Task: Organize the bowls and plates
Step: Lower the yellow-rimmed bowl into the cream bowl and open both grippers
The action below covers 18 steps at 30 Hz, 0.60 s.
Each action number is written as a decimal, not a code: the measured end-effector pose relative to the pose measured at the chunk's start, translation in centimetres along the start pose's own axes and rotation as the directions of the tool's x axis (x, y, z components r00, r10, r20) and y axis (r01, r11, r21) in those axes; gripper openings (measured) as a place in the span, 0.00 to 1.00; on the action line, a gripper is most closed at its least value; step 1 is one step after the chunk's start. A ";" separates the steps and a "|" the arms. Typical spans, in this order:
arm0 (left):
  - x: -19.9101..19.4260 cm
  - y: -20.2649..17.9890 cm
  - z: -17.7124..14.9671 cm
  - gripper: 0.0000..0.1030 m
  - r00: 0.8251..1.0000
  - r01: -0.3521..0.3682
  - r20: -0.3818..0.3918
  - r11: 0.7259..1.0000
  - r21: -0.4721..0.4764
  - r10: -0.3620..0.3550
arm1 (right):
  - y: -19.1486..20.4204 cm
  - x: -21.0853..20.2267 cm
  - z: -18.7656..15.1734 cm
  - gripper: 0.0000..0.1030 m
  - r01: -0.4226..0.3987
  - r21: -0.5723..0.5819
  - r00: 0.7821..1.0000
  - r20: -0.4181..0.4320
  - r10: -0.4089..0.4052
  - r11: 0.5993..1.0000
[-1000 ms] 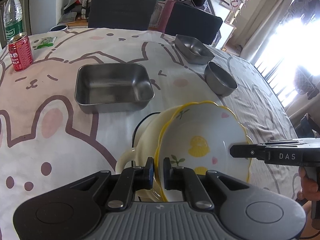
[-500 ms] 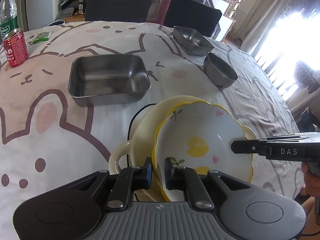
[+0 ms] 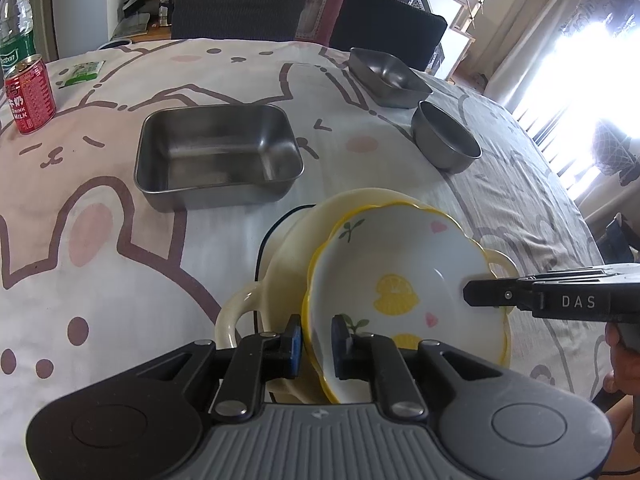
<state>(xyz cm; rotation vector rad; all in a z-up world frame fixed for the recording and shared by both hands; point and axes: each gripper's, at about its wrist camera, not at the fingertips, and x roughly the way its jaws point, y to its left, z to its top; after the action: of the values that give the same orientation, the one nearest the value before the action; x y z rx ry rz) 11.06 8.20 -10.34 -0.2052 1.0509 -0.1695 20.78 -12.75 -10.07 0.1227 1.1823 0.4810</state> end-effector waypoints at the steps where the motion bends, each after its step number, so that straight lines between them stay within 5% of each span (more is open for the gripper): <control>1: 0.0 0.0 0.0 0.15 1.000 -0.001 0.000 1.000 -0.001 0.001 | 0.0 0.0 0.0 0.11 0.001 0.002 1.000 0.001 -0.001 1.000; 18: 0.3 0.4 0.2 0.19 1.000 0.017 -0.008 1.000 -0.024 -0.017 | -0.3 0.4 0.2 0.12 0.003 0.008 1.000 0.008 -0.003 1.000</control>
<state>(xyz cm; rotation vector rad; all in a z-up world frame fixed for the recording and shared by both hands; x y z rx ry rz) 11.38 8.56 -10.59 -0.2355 1.0602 -0.1730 21.18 -12.81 -10.38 0.1294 1.1767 0.4728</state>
